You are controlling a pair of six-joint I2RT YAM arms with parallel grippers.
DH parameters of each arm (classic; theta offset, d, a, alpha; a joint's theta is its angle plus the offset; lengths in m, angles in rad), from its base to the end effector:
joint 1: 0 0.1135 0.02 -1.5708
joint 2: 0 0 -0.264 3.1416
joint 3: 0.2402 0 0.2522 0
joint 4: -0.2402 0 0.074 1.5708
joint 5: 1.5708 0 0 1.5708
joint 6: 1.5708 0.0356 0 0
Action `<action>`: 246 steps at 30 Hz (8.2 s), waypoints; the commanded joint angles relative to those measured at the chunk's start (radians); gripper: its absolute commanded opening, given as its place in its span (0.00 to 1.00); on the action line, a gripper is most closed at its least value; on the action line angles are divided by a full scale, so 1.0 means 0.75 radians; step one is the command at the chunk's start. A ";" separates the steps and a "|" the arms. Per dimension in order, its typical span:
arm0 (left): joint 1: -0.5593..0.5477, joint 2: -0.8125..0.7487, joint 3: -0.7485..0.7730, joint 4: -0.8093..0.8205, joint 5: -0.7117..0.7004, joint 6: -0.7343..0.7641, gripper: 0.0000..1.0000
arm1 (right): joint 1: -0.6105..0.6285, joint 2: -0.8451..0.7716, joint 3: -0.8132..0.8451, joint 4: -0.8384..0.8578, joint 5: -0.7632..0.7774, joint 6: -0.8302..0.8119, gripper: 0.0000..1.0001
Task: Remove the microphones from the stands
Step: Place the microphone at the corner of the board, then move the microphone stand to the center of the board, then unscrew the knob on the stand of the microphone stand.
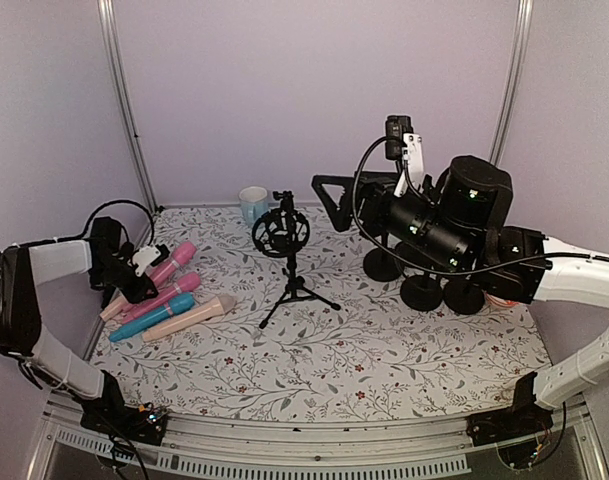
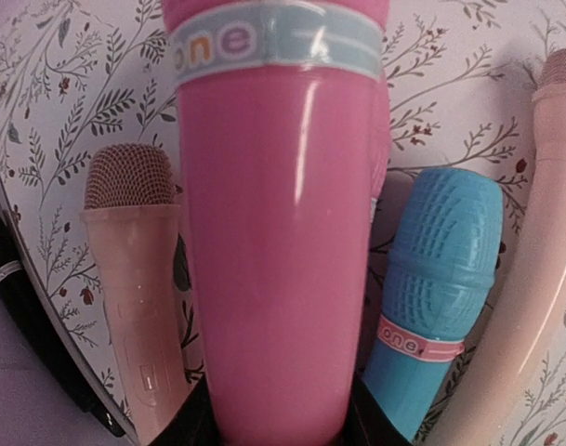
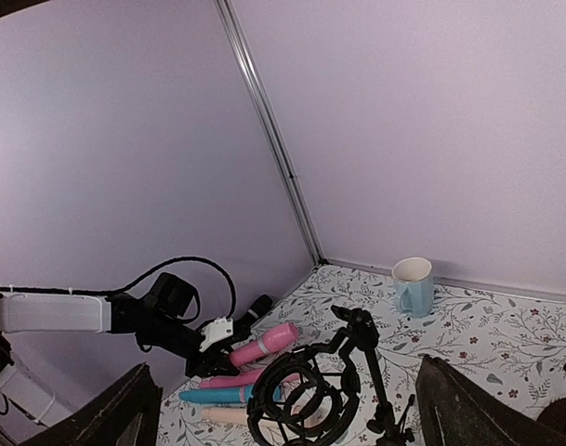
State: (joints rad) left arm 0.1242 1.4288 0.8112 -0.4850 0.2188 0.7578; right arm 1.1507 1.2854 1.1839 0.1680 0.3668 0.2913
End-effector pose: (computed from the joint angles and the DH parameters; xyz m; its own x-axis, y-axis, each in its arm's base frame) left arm 0.2651 0.0253 0.1849 -0.6595 0.5938 -0.4609 0.5914 0.7884 0.1695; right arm 0.1350 0.2709 0.4088 -0.1769 0.2613 -0.9489 -0.6844 0.6602 0.3094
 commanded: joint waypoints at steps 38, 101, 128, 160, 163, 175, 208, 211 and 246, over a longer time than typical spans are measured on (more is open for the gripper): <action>0.025 -0.171 0.029 -0.261 0.345 0.002 0.53 | -0.005 0.189 -0.313 0.041 -0.085 0.337 0.89; -0.200 -0.377 0.083 -0.406 0.402 -0.035 0.55 | -0.473 0.961 -0.062 0.673 -1.025 1.138 0.13; -0.220 -0.381 0.087 -0.401 0.392 -0.050 0.54 | -0.523 0.571 -0.414 0.354 -0.766 0.897 0.00; -0.233 -0.365 0.090 -0.408 0.370 -0.061 0.53 | -0.468 0.659 0.074 -0.374 -0.362 0.515 0.04; -0.232 -0.366 0.092 -0.413 0.370 -0.060 0.53 | -0.483 0.601 0.055 -0.293 -0.513 0.535 0.28; -0.237 -0.374 0.082 -0.420 0.381 -0.055 0.53 | -0.637 0.367 -0.431 0.415 -1.005 0.963 0.57; -0.236 -0.380 0.082 -0.436 0.370 -0.051 0.53 | -0.718 0.756 -0.326 0.741 -1.183 1.310 0.39; -0.236 -0.379 0.080 -0.436 0.371 -0.051 0.53 | -0.716 0.763 -0.310 0.743 -1.179 1.313 0.35; -0.245 -0.369 0.080 -0.435 0.375 -0.066 0.52 | -0.640 0.646 -0.204 0.050 -0.665 0.868 0.00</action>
State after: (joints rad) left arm -0.0456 1.1522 0.8631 -0.8017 0.4900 0.7128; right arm 0.6662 1.7706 1.0115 0.3557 -0.2707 1.0424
